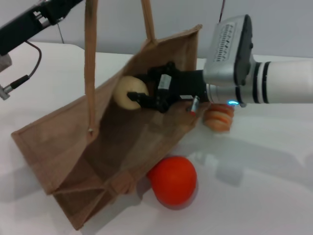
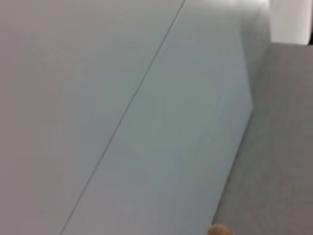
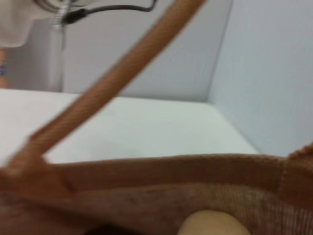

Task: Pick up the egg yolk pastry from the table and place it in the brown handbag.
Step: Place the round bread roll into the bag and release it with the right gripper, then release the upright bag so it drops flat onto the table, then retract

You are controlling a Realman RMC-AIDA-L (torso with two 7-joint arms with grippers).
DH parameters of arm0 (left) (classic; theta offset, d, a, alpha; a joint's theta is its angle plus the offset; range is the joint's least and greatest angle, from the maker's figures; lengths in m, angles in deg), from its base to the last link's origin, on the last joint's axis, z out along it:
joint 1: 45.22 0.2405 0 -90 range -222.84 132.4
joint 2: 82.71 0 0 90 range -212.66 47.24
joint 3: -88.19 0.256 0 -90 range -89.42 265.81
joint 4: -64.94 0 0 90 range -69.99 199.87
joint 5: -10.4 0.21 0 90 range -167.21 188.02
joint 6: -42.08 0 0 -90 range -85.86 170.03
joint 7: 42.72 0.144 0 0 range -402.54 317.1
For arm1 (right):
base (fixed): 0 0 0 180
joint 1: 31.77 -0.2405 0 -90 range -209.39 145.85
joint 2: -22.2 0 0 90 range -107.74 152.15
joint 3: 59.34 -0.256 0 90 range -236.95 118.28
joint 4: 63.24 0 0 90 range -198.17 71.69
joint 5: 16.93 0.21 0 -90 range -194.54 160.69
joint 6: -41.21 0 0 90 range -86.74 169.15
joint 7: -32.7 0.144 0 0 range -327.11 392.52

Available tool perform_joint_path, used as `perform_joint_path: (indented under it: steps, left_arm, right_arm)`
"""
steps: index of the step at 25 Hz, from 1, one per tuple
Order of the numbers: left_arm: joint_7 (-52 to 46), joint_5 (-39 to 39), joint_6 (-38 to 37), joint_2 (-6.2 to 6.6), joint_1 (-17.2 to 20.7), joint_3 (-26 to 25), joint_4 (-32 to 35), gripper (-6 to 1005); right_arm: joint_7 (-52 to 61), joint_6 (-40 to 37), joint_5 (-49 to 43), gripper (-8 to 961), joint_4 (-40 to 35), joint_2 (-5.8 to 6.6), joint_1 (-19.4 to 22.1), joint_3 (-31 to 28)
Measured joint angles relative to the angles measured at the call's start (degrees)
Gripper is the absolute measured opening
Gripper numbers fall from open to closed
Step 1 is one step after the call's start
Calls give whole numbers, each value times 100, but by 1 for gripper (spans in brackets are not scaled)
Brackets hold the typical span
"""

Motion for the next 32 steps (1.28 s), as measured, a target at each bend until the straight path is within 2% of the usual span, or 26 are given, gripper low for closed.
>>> perform_joint_path:
  steps: [4, 10, 15, 20, 23, 27, 32]
  left_arm:
    - [-32, -126, 110, 44, 43, -32, 7, 133]
    - [-44, -182, 234, 77, 178, -252, -2, 134]
    - [-52, -185, 258, 142, 219, -305, -67, 134]
    - [62, -188, 149, 310, 202, -402, -433, 135]
    - [272, -175, -140, 409, 198, -529, -690, 135]
    - [558, -139, -1021, 446, 207, -577, -926, 136]
    - [1224, 3, -1952, 381, 155, -519, -1106, 136]
  right_arm:
    - [-552, 498, 127, 441, 292, 0, -44, -342]
    - [-781, 602, 133, 437, 399, 2, -6, -409]
    - [-789, 577, 141, 539, 425, 4, 48, -450]
    - [-792, 189, 136, 740, 406, 36, 225, -465]
    - [-792, -274, 140, 882, 269, 60, 489, -483]
    - [-752, -1147, 180, 881, -230, 73, 1122, -578]
    - [-771, -2303, 434, 879, -935, 80, 2049, -1073]
